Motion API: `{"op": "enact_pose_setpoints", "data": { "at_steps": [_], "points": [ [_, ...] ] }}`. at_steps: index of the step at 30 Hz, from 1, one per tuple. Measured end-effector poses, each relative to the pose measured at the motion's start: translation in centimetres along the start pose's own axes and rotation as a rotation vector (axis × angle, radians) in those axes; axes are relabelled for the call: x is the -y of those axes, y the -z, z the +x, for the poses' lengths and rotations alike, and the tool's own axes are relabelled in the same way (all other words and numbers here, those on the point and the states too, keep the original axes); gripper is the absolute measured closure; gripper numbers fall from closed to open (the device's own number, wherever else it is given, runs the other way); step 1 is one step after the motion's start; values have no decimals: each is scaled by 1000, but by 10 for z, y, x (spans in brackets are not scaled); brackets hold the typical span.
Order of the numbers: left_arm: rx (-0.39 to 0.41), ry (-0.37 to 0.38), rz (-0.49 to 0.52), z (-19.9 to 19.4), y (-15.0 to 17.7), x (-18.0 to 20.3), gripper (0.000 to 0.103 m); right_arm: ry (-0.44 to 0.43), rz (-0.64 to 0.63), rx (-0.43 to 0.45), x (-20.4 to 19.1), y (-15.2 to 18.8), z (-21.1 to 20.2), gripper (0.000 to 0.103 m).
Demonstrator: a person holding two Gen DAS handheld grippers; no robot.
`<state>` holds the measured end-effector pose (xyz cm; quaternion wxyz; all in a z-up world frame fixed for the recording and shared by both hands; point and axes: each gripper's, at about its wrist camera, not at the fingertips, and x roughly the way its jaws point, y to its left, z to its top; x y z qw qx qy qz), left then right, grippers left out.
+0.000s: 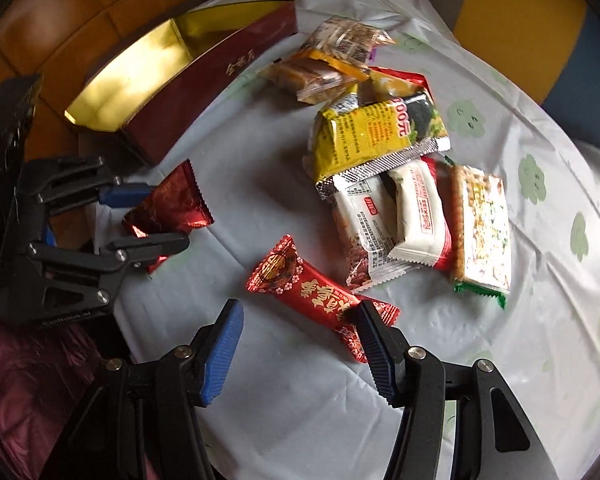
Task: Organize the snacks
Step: 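Reach the left gripper to the red candy packet and grasp it, then carry the red candy packet into the gold tin and release it while the right gripper grasps the red bar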
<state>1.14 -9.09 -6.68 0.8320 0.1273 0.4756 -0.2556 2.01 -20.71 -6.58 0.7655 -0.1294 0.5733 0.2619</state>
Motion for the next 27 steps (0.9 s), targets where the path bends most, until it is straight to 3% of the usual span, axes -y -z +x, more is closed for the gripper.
{"op": "enact_pose_setpoints", "data": {
  "at_steps": [4, 14, 17, 23, 27],
  "points": [
    [11, 7, -6, -1, 3, -1, 67, 49, -67, -39, -9, -9, 12, 50],
    [24, 12, -16, -3, 7, -1, 67, 15, -65, -21, -10, -20, 30, 50],
    [24, 11, -13, -3, 7, -1, 67, -36, -7, 27, -8, -14, 29, 64],
    [38, 34, -15, -10, 6, 0, 68, -32, 32, 32, -3, -18, 36, 72],
    [99, 64, -3, -32, 5, 0, 68, -24, 40, 35, 2, -16, 34, 74]
  ]
}}
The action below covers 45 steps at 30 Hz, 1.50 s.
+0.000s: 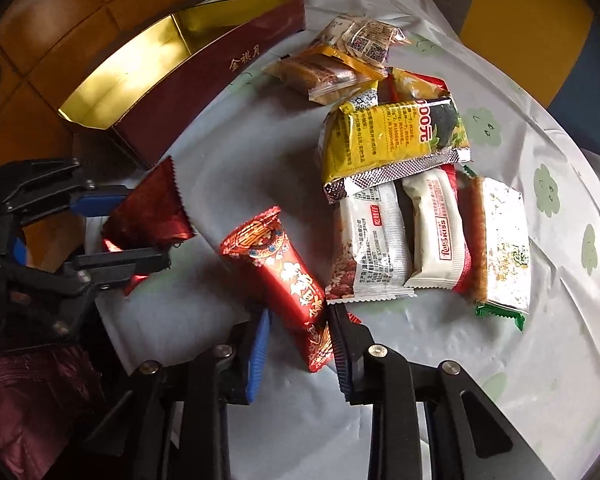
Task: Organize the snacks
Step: 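Carry the red candy packet into the gold tin and release it while the right gripper grasps the red bar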
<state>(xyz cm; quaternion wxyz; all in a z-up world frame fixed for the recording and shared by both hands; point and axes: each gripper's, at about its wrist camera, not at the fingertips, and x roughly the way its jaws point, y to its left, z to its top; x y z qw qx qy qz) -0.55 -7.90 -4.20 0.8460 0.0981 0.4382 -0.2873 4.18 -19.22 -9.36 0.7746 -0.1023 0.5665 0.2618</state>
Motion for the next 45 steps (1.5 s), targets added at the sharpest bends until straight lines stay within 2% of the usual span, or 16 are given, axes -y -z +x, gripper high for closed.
{"op": "enact_pose_setpoints", "data": {
  "at_steps": [3, 6, 9, 12, 15, 19, 22, 30, 35, 37, 38, 42, 45],
  "points": [
    [50, 33, -16, -21, -5, -5, 68, 15, -7, 8, -3, 3, -2, 75],
    [100, 39, -74, -43, -14, -23, 68, 23, -19, 13, -9, 2, 0, 76],
    [129, 20, -178, -60, -27, -56, 68, 19, -19, 12, -14, 4, -3, 75],
    [125, -35, -301, -64, -39, -100, 68, 18, -19, 10, -15, 7, -7, 75],
    [106, -106, -399, -56, -52, -146, 68, 14, -17, 8, -15, 7, -10, 75],
    [56, -173, -436, -30, -66, -185, 68, 1, -13, 5, -12, 4, -11, 73],
    [6, -190, -473, -3, -74, -205, 68, -7, -14, 3, -10, 4, -10, 71],
    [-41, -262, -468, 46, -96, -224, 67, -48, 3, 8, -2, 1, -12, 66],
    [-75, -257, -492, 62, -102, -231, 65, -77, 28, 13, 4, -2, -14, 61],
    [-68, -267, -489, 59, -100, -228, 51, -88, 38, 15, 7, -3, -13, 59],
    [-60, -266, -486, 57, -99, -227, 49, -91, 42, 16, 8, -4, -13, 59],
    [-30, -287, -489, 39, -91, -220, 48, -103, 54, 22, 12, -5, -15, 58],
    [8, -308, -479, 20, -83, -208, 48, -102, 55, 29, 13, -4, -17, 66]
  ]
}}
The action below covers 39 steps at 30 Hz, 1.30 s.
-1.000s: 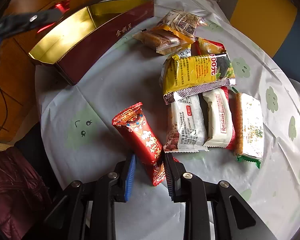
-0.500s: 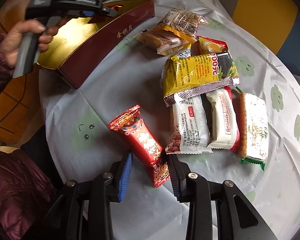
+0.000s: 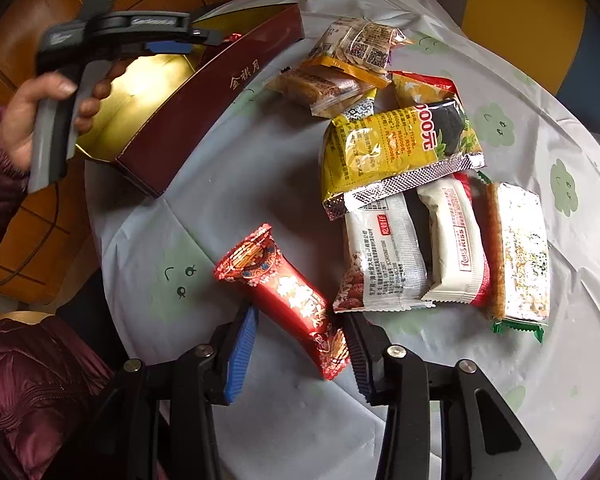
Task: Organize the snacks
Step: 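Carry the red candy packet into the gold tin and release it while the right gripper grasps the red bar, then carry the red bar over the gold tin and release it with the right gripper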
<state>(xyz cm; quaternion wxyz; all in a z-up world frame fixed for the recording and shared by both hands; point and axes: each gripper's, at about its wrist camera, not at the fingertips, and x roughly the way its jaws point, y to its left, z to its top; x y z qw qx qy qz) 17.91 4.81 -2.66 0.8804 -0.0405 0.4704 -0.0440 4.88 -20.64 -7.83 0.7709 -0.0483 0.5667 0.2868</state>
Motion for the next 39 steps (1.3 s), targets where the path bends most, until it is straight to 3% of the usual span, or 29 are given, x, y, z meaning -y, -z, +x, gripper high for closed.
{"op": "enact_pose_setpoints", "data": {
  "at_steps": [3, 11, 17, 26, 39],
  "points": [
    [34, -3, 18, -23, 17, 3, 48, -6, -5, 6, -2, 2, -3, 74],
    [71, 5, 76, -63, 62, 12, 48, -54, -15, 18, -18, 9, -9, 76],
    [55, 2, 54, -74, 89, 3, 48, -72, -35, 1, -37, 15, -6, 76],
    [57, -27, 39, -83, 109, -12, 48, -110, 63, 79, -41, 11, -27, 76],
    [103, -53, 24, -100, 116, -24, 48, -173, 96, 208, -88, -81, -37, 76]
  ]
}}
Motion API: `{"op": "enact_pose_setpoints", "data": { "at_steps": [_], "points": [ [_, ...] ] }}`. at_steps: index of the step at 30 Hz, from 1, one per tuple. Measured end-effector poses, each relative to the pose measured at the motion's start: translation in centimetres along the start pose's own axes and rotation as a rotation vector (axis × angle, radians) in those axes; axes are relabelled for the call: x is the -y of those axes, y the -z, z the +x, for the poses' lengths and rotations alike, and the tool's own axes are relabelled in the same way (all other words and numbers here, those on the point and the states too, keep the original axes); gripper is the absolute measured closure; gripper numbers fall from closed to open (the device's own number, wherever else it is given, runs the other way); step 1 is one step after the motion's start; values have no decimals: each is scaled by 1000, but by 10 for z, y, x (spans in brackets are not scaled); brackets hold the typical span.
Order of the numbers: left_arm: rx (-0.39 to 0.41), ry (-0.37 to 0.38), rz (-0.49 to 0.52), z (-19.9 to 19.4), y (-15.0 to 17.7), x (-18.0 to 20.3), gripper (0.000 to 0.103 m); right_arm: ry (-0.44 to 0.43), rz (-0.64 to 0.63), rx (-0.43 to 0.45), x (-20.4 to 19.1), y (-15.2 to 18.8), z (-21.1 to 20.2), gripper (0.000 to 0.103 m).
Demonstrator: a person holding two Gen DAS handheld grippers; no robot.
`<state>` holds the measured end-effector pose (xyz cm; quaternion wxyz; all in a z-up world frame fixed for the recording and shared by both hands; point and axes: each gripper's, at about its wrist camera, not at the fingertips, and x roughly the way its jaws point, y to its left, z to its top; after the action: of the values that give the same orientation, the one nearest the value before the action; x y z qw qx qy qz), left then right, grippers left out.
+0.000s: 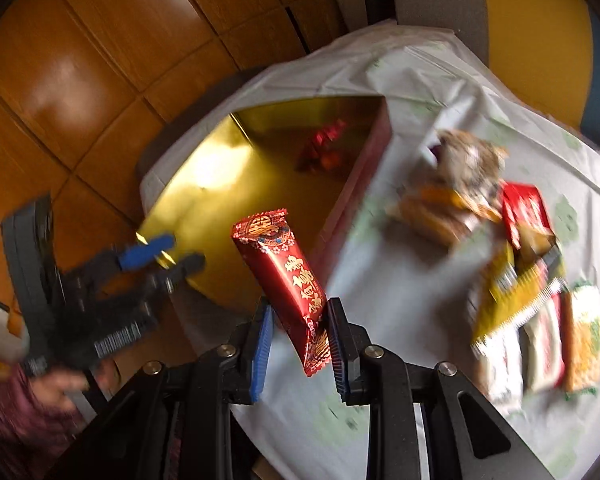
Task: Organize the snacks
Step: 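Carry the red bar over the gold tin and release it with the right gripper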
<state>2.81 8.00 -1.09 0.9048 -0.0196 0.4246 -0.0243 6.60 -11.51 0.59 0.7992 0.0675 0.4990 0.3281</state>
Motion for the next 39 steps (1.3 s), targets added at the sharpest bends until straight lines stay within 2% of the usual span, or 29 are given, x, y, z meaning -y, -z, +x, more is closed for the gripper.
{"op": "enact_pose_setpoints", "data": {
  "at_steps": [7, 14, 39],
  "points": [
    [2, -8, -12, -2, 5, -10, 48, -5, 33, -5, -18, -38, 26, 76],
    [10, -11, -17, -3, 6, -14, 48, 46, 79, -18, -21, -58, 52, 76],
    [10, -17, -42, 0, 9, -21, 48, 110, 136, 10, -18, -63, 69, 76]
  ]
}}
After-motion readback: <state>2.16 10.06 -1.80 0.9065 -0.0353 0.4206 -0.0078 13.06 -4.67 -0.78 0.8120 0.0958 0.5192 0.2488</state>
